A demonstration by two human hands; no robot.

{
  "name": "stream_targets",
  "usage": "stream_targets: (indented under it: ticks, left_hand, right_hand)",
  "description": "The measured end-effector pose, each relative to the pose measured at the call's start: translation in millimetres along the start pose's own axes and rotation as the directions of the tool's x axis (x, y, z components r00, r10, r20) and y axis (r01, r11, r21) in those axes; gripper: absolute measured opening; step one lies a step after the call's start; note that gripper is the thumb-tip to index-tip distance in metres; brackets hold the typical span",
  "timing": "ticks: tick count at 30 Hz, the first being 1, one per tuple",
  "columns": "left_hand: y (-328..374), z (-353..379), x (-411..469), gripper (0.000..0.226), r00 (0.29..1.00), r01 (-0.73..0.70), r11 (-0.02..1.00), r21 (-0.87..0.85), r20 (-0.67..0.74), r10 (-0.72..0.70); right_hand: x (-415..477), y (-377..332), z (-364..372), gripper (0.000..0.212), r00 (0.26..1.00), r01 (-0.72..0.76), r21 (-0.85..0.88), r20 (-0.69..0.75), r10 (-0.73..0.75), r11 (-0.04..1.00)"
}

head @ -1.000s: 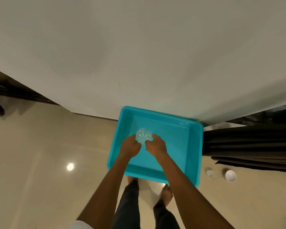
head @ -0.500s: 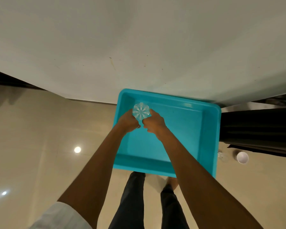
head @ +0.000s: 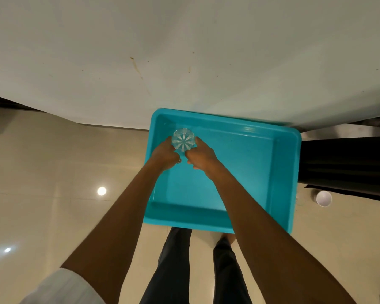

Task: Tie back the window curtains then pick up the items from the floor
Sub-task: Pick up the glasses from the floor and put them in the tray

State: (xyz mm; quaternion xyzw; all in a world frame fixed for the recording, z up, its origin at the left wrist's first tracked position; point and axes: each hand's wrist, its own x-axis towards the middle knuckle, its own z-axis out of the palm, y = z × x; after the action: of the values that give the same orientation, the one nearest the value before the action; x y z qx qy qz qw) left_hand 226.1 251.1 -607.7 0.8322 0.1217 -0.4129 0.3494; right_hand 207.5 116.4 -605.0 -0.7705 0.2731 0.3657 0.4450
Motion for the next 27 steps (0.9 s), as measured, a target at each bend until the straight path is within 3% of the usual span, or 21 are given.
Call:
stream_targets:
  ticks: [6,13,23,27]
  left_hand:
    - [0,1,-4,0.067,0.998,0.053,0.998,-0.031,0.028,-0.052]
    - [0,5,-29,0.061,0.987,0.158,0.979,0.126,-0.036,-0.155]
    - [1,42,-83,0.072,0.989,0.146,0.984,-0.107,0.006,-0.146]
    - [26,59,-136,0.058,0.994,0.103,0.994,-0.047,-0.019,-0.104]
  right_hand:
    - [-8,4,3,0.049,0.999,-0.053,0.058,0.002,0.053,0.997]
    - [-31,14,-3,0.071,0.997,-0.078,0.060,-0.017,0.079,0.995]
    - [-106,47,-9,0.074,0.986,-0.130,0.152,-0.088,0.144,0.980]
    - [-139,69,-13,0.077,0.977,-0.155,0.211,-0.113,0.182,0.965]
